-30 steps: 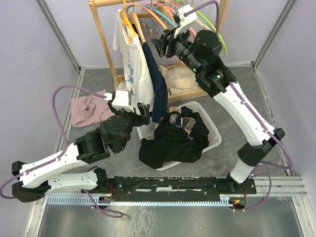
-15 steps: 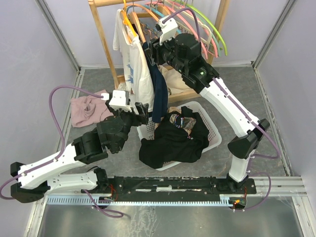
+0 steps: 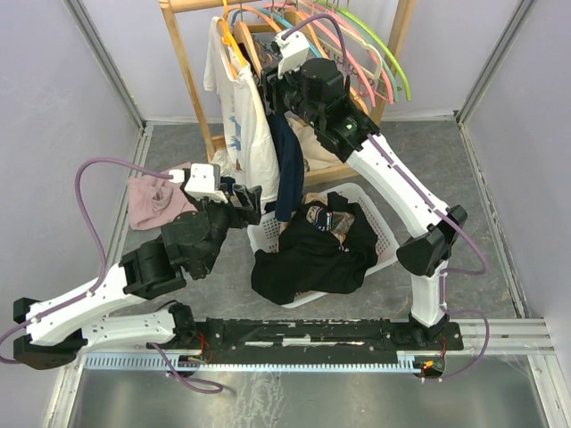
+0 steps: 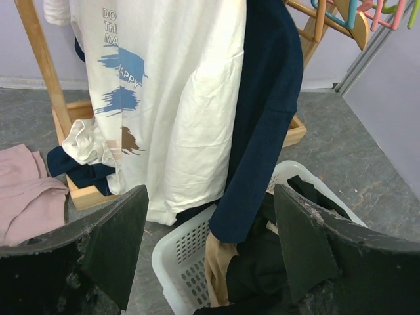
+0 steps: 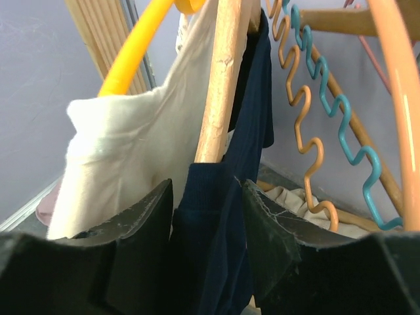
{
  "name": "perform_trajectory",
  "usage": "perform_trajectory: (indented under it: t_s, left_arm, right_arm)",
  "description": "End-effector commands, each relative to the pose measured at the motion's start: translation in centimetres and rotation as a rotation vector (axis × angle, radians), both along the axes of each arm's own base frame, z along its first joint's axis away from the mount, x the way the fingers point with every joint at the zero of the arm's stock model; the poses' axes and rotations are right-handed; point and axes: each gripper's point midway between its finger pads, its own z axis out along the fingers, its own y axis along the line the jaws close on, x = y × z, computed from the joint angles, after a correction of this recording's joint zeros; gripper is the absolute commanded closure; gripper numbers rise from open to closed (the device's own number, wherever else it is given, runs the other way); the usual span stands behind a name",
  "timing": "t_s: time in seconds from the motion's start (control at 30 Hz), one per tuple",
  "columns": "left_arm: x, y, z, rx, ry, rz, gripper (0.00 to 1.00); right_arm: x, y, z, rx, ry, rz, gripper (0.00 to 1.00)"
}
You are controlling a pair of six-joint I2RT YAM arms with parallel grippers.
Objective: Remove the t-shirt from the hanger
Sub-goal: Pick up the hanger from the clothesline.
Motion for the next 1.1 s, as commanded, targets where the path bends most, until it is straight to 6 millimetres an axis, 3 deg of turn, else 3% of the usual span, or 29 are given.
perform_trajectory:
  t_s: [0.0,0.2,0.33,0.47,0.53,0.6,0.67,0.8,0.97,1.07]
  left_arm:
    - [0.0,0.5,0.6,-0.043,-0.009,0.019,0.17]
    - [0.1,0.1,0.6,-0.040,-0.009,0.014,0.17]
    - [0.2,-0.2,0.8,-0.042,-0.012,0.007,0.17]
    - [0.2,-0.7,0.9,-0.038,-0.009,-0.002,0.17]
    - [0.3,-1.0,0.8,-0.037,-0.008,-0.007,0.17]
    - [0.3,-1.1,0.8,-0.033,-0.006,-0.009,0.17]
    - [0.3,-1.2,0.8,-0.036,-0.006,-0.012,0.17]
    - [0.4,-1.5,1.0,-0.036,-0.009,-0.016,0.17]
    - [0.7,-2.1,1.6,-0.023,-0.019,-0.020,0.17]
    - [0.8,-2.3,2.9,-0.031,-0.046,-0.023,0.17]
  right_arm:
    - [0.2,-0.4,2.2,0.051,-0.034,-0.036,0.50]
    - [0.2,-1.5,3.2,0.065,-0.056,-0.082,0.82]
    - [-0.4,-2.8,5.1,0.105,-0.086,-0.115,0.95]
    - [-1.2,-3.6,7.2,0.143,-0.120,-0.119,0.98]
    - [-1.8,-4.1,8.0,0.154,-0.131,-0.122,0.95]
    - [-2.1,-4.4,8.1,0.150,-0.132,-0.120,0.89]
    - [-2.4,-4.8,8.1,0.145,-0.132,-0.125,0.98]
    - [-3.2,-5.9,8.4,0.146,-0.148,-0.138,0.98]
    - [-4.9,-7.5,10.1,0.169,-0.194,-0.144,0.98]
    - [-6.1,-8.4,10.8,0.171,-0.208,-0.131,0.98]
